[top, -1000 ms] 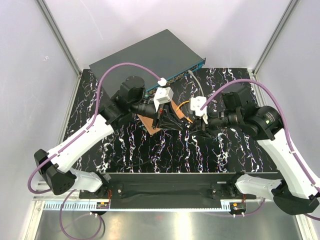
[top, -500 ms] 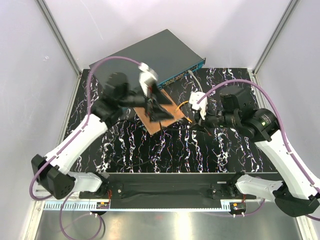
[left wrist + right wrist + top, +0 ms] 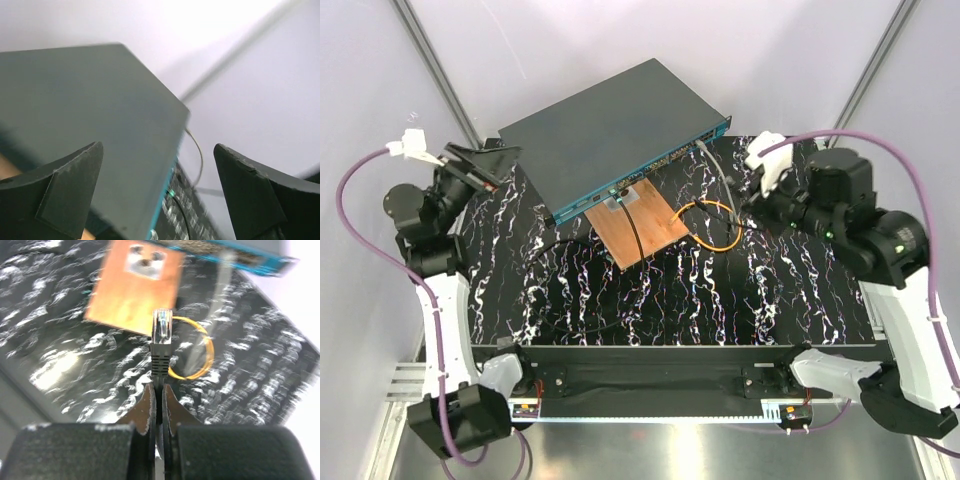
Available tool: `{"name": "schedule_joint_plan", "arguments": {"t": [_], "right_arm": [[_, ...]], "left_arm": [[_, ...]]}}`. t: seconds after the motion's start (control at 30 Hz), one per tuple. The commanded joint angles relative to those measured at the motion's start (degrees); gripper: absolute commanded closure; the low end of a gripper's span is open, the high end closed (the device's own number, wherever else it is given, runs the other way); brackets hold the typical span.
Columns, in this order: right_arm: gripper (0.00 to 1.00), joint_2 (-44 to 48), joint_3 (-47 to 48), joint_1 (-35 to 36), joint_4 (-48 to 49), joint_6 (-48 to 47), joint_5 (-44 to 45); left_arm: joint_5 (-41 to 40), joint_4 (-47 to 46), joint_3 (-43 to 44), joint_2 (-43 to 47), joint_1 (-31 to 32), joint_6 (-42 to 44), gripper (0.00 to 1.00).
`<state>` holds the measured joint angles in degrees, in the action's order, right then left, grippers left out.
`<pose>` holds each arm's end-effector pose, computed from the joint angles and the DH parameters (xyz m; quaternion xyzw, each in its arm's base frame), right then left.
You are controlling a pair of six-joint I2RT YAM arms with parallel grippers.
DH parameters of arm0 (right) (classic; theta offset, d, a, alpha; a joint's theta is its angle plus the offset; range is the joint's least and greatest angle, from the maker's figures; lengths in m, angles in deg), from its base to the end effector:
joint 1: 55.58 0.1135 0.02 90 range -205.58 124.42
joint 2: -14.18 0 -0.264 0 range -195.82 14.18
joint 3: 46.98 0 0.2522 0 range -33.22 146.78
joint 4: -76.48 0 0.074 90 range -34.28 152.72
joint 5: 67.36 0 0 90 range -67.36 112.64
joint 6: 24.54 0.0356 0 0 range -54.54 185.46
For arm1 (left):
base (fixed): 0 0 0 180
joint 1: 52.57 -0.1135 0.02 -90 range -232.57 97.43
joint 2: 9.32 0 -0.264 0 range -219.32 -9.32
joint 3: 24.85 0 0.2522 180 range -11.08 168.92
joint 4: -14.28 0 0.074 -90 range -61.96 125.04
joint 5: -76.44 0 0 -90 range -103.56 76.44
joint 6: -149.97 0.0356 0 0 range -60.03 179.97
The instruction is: Insert the plug into the switch port
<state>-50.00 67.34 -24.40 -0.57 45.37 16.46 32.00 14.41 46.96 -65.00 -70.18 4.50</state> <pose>0.1385 0.0883 0.4952 -0.3936 0.7550 0.0962 0.5155 0.2064 0.0389 0.4289 -0.0819 0.6299 -0.4593 0.6209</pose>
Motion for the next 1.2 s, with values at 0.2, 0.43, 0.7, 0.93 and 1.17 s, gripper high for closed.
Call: {"name": "schedule_joint_plan", "arguments": {"t": [0.2, 0.43, 0.7, 0.93, 1.17], "right_arm": [[1.00, -9.4, 27.2, -0.8, -20.1, 4.3, 11.9], [1.00, -4.1, 15.7, -0.8, -27.6, 2.9, 5.7], [1.00, 0.6, 2.1, -3.3, -25.7, 3.4, 24.5], [1.00, -2.3, 0.0, -4.4, -17.5, 1.1, 29.0], [1.00, -12.1, 3.5, -6.9, -10.2, -2.0, 20.5]], "left_arm": [[-6.6, 2.9, -9.1, 0.2, -8.9, -10.3, 0.01], [-8.0, -0.2, -10.7, -2.4, -8.9, -9.6, 0.01], [-8.6, -1.7, -11.4, -3.5, -8.8, -8.7, 0.01], [-6.6, -3.5, -13.3, -5.0, -7.3, -9.6, 0.01], [-6.5, -11.0, -16.7, -6.3, -4.0, -14.4, 0.01]]}}
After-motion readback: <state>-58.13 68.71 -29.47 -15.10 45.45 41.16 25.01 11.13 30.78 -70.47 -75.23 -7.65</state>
